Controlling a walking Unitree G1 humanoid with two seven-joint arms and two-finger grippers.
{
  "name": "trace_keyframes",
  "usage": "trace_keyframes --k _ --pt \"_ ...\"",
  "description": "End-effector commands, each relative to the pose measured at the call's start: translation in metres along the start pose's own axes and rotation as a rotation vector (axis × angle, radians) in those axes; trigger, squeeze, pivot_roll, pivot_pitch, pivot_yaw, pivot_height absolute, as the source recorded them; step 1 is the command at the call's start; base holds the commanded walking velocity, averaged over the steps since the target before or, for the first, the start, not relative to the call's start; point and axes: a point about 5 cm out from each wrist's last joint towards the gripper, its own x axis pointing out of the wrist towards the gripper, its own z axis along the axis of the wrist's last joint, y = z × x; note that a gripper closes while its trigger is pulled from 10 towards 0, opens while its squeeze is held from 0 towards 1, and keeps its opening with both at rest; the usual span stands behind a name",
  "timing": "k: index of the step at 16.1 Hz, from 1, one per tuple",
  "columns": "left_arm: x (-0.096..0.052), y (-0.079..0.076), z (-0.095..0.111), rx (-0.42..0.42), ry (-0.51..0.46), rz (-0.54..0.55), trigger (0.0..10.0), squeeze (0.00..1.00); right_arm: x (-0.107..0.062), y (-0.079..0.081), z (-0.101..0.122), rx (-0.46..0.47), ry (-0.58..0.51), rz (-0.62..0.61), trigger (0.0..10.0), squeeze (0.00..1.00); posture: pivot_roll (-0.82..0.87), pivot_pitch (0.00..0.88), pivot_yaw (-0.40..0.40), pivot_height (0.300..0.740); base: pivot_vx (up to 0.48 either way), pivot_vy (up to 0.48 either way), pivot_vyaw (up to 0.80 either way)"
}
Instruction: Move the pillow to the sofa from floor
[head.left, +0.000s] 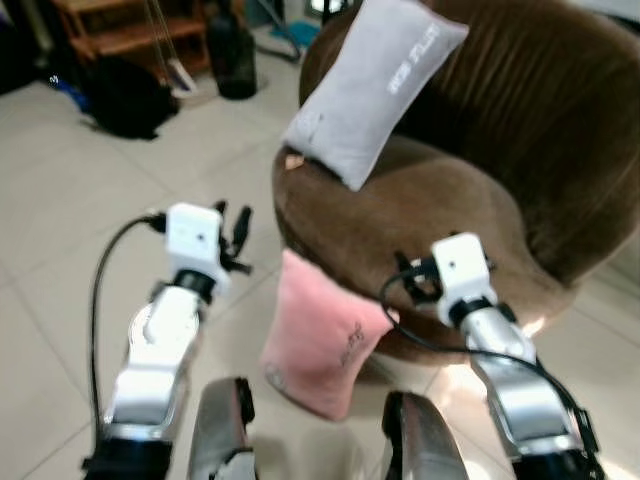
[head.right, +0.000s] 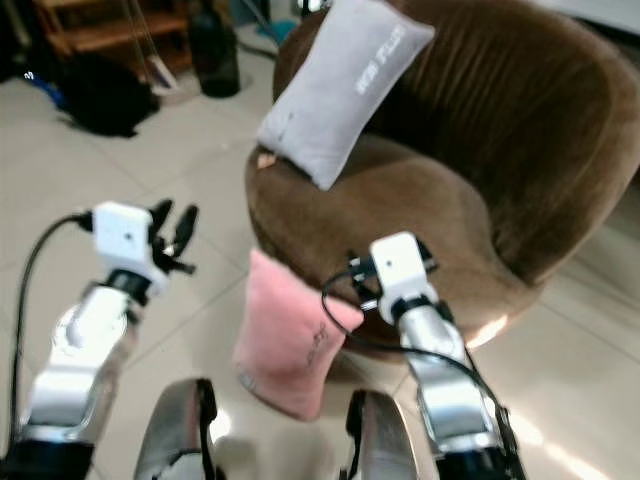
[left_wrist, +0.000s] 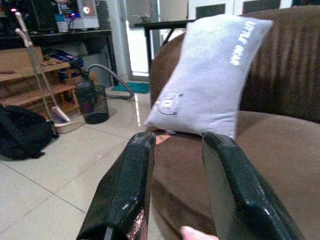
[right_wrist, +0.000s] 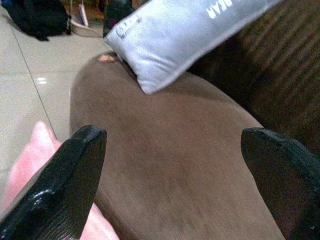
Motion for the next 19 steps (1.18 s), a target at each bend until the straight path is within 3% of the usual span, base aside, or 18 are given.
trace_keyframes --k 1,7,9,10,13,16,19 --pt "-0.003 0.003 -0.005 -0.006 0.023 0.012 10.0 0.00 0.002 0.005 0.004 -0.010 -0.015 0.028 10.0 0.00 -0.01 0.058 -0.019 0.528 0.300 0.000 0.00" --pt "-0.007 0.001 -0.009 0.013 0.046 -0.016 10.0 0.00 0.003 0.009 -0.007 -0.001 0.048 0.112 10.0 0.00 0.00 0.062 -0.021 0.528 0.096 0.000 0.00" --pt "-0.013 0.011 -0.023 0.096 0.123 -0.017 10.0 0.00 0.012 0.015 -0.027 0.059 0.121 0.164 10.0 0.06 0.01 0.071 -0.023 0.528 0.000 0.000 0.00" --pt "-0.014 0.013 -0.026 0.110 0.143 -0.018 10.0 0.00 0.014 0.015 -0.032 0.056 0.143 0.155 10.0 1.00 0.01 0.073 -0.022 0.528 0.000 0.000 0.00" --pt "-0.017 0.017 -0.035 0.148 0.210 -0.077 10.0 0.00 0.026 0.021 -0.055 0.107 0.277 0.129 10.0 1.00 0.03 0.106 -0.021 0.528 0.000 0.000 0.00" --pt "-0.023 0.017 -0.034 0.154 0.222 -0.140 10.0 0.00 0.033 0.027 -0.080 0.283 0.408 0.063 10.0 1.00 0.06 0.154 -0.017 0.528 0.000 0.000 0.00" --pt "-0.029 0.016 -0.033 0.166 0.235 -0.167 10.0 0.00 0.035 0.029 -0.089 0.411 0.461 -0.003 10.0 1.00 0.11 0.196 -0.007 0.528 0.000 0.000 0.00"
